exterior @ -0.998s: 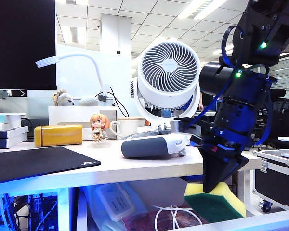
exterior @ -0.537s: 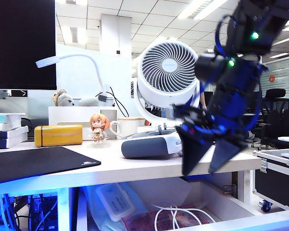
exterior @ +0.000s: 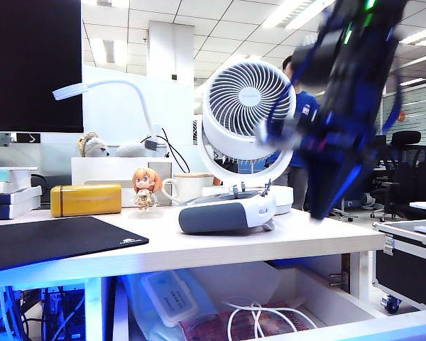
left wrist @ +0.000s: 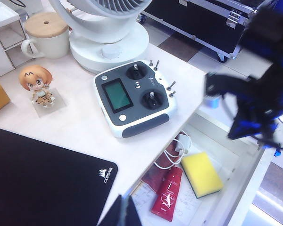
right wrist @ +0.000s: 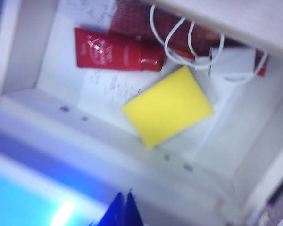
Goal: Open the drawer, place the cleaning sponge inside, then close the drawer.
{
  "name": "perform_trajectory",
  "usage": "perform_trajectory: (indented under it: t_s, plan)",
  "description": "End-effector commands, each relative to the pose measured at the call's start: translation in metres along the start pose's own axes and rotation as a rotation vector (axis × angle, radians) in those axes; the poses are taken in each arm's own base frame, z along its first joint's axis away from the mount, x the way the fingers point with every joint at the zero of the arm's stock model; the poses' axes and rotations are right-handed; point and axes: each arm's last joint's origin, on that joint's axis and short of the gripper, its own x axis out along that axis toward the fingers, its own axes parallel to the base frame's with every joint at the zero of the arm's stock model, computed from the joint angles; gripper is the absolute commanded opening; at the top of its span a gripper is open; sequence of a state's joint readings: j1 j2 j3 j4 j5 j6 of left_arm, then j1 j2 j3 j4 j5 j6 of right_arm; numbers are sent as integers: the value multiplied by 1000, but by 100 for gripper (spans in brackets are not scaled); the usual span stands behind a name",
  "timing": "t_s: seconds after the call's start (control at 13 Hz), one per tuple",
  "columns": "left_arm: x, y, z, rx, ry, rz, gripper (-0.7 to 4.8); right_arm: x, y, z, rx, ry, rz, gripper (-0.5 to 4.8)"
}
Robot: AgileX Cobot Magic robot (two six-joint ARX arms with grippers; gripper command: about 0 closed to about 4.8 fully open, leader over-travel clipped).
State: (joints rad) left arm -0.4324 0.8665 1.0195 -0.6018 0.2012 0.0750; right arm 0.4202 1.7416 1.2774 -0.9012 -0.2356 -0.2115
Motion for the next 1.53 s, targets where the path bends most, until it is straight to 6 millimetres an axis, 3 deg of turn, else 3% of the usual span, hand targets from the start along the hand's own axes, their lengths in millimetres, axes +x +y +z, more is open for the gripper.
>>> perform_trajectory:
  t_s: [0.08,0.46,0.69,1.15,1.3,1.53]
  plan:
    - [-1,0,3,8,-22,-4,-5,-25,9,-11,34,9,5,-5]
    - [-1,0,3,9,-25,-3,-5,-38,18,-36,81,203,46,-5]
    - [-2,0,4,11,-34,-3,-5,-49,22,-46,85,220,46,-5]
    - [-2,0,4,11,-34,-3,-5,3,19,-89,90,240,55,-5]
    - [-2,0,4,11,-34,-3,-5,22,16,-99,82,204,46,-5]
    - [-2,0,4,11,-34,-3,-5,34,12,-103,64,176,-43,-5]
